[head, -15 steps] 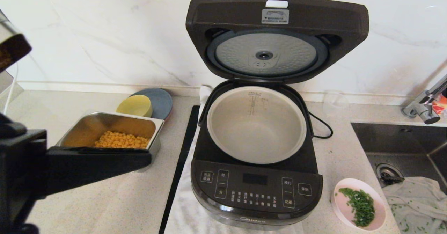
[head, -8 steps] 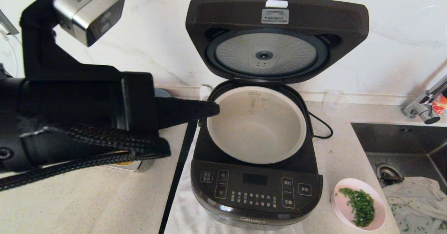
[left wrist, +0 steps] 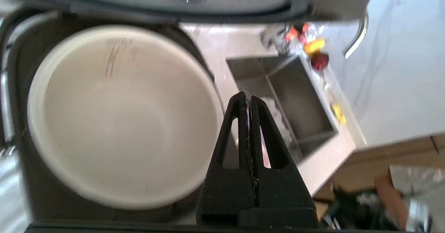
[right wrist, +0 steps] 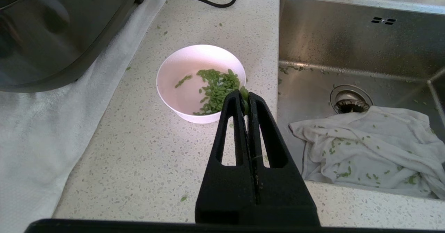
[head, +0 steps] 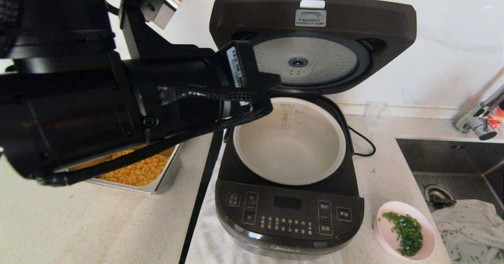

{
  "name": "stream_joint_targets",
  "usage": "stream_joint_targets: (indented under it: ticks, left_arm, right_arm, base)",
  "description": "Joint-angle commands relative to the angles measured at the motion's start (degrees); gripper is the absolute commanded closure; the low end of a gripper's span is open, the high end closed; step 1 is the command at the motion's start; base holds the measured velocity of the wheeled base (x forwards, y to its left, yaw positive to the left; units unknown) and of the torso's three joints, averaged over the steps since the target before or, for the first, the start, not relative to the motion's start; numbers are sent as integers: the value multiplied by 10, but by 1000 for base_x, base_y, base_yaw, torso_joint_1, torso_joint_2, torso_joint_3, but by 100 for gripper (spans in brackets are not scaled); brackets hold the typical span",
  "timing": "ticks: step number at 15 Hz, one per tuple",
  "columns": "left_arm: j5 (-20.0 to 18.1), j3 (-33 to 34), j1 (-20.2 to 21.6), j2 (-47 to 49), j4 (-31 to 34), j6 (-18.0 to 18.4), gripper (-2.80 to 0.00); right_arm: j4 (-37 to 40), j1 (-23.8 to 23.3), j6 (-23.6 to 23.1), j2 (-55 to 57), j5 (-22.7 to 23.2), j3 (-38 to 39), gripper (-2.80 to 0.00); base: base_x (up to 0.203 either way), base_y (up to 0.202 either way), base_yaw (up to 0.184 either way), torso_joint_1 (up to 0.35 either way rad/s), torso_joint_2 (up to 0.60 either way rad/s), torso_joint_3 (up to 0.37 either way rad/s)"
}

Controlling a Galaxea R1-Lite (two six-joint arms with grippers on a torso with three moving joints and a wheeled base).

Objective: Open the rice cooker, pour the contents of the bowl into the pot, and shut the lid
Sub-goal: Open the rice cooker

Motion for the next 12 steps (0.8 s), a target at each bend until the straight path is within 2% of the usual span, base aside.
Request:
stream_joint_targets:
  ticks: [1, 3, 6, 10, 12]
  left_arm:
    - [14, -33, -2, 42, -5, 0, 0]
    - [45, -65, -2, 67, -6, 10, 0]
    - [54, -77, -2, 98, -22, 45, 0]
    - [74, -90, 0, 135, -91, 81, 0]
    - [99, -116, 0, 161, -116, 107, 0]
  right_arm:
    - [0, 1, 0, 0, 0, 0, 0]
    - [0, 0, 0, 0, 0, 0, 0]
    - [0, 0, 0, 0, 0, 0, 0]
    - [0, 0, 0, 0, 0, 0, 0]
    - [0, 0, 0, 0, 0, 0, 0]
  base:
    - [0, 0, 0, 0, 0, 0]
    - [0, 0, 0, 0, 0, 0]
    - [0, 0, 0, 0, 0, 0]
    - [0, 0, 0, 0, 0, 0]
    - [0, 0, 0, 0, 0, 0]
